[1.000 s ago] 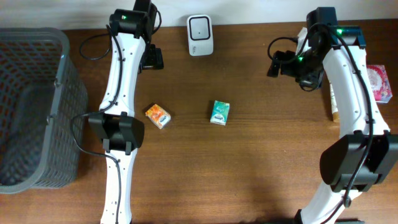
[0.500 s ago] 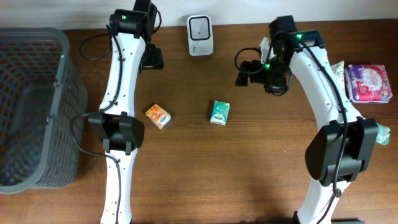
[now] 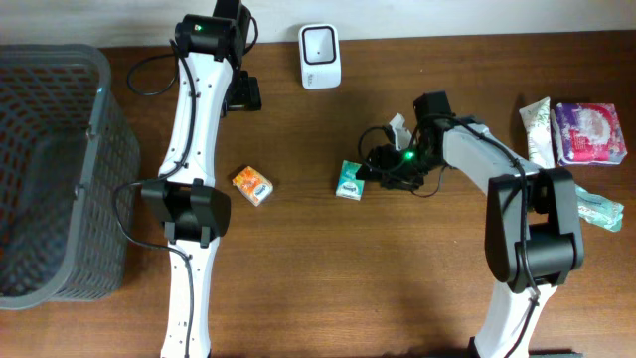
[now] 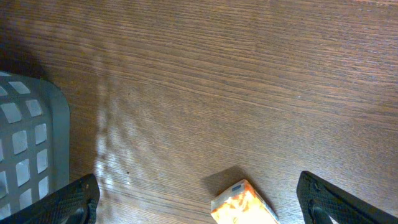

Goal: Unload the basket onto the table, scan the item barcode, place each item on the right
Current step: 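Reach the right gripper to the green tissue pack and grasp it, then lift the green tissue pack up to the scanner face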

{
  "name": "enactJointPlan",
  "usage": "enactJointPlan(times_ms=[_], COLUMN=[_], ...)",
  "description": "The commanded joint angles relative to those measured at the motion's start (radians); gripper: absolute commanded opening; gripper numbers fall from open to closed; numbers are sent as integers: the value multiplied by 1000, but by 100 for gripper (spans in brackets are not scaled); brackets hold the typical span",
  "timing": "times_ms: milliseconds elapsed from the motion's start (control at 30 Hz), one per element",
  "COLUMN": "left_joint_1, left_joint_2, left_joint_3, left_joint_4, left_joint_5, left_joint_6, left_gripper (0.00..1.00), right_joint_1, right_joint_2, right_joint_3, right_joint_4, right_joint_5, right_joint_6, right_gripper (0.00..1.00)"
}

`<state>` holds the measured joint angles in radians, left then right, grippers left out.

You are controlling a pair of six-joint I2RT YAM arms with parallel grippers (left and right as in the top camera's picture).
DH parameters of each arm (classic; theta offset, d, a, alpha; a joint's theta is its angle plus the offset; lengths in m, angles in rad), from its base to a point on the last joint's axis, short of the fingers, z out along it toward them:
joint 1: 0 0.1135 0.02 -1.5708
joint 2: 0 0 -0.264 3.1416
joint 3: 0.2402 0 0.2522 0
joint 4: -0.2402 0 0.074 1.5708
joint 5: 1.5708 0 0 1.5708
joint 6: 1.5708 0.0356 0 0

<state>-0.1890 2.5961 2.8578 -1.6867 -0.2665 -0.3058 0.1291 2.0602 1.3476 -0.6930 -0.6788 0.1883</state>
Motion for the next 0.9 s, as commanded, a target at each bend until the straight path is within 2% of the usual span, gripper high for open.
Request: enactJointPlan(times_ms=[0,167,367,433,533,600,633,700,767,800,867], left_joint_1=[2,2,2,2,2,2,2,1,0,0,0], left_joint_2=[9,9,9,9,9,9,9,9,9,9,9], left_joint_3=[15,15,15,15,15,15,15,15,15,15,15], left_joint_4=[-1,-1,-1,-1,-1,-1,-1,-1,-1,-1,-1], left_joint_5=[-11,-10,-11,-10,-10,-11,-11,-10,-11,-11,-11], left_joint_6=[8,8,8,8,8,8,8,8,8,8,8], left_gripper=[99,99,99,99,99,99,99,99,99,99,99], right_joint_1=[10,57,147,158,162,162,161,161,159,151,132], right_joint_2=[6,7,7,7,10,24,42,67,67,67,67], right_joint_3=[-31,-31,-31,-31,-35,-42,-47,-47,-46,-43,-39], right_joint_4=[49,101,119,122,122,123,126,125,126,124,125], right_joint_5=[-47,53,301,314,330,352,351,315,279,249,148], right_joint_6=[79,181,375,375,374,374,374,373,369,365,305], right_gripper=[67,67,65,64,54,53,48,29,16,6,4])
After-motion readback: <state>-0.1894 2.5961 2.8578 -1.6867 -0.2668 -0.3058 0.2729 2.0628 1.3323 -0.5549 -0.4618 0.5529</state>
